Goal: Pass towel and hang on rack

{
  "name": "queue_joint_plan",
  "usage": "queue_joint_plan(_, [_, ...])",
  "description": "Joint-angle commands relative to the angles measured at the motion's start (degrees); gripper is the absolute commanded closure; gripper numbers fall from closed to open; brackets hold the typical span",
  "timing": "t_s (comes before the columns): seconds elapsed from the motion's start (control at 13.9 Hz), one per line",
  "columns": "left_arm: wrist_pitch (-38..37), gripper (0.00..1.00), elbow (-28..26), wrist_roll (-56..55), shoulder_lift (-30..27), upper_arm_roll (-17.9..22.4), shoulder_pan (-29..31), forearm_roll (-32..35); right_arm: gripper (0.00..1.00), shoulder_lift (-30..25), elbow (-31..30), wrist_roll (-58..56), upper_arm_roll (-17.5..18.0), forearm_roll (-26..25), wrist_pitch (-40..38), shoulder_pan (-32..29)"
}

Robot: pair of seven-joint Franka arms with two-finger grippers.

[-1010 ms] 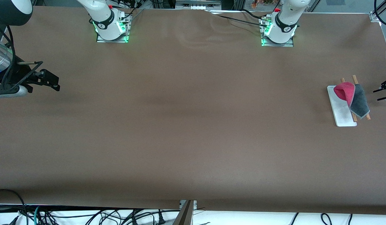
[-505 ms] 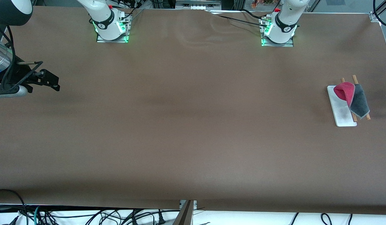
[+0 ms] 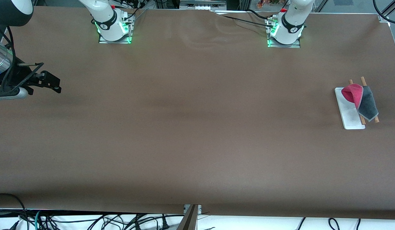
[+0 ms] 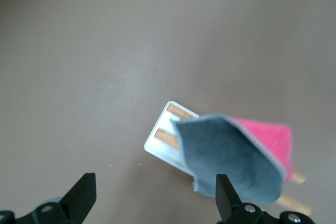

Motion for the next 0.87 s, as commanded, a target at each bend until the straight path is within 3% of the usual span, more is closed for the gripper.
queue_joint_plan(0.0, [-3.3,0.0,-0.5,-9.8,-2.9,0.6,-4.1,2.6,0.0,0.6,1.3,-0.7,0.7,0.8,-0.7,-1.0])
queue_joint_plan(0.36, [-8.2,0.0,-0.8,-30.0,-7.5,0.8,-13.8,4.9,0.0,0.6,1.3,-0.7,0.7,0.8,-0.7,-1.0])
queue_joint_plan(0.5, [-8.3,0.0,-3.9,-39.8,-12.0,2.9,-20.1,4.9,0.0,0.6,1.3,-0.7,0.7,0.8,-0.6,-1.0])
queue_joint_plan(0.79, [-8.2,0.0,-12.4,-59.3,-20.7,3.6,-26.2,4.9,0.0,0.6,1.3,-0.7,0.7,0.9,-0.6,-1.0])
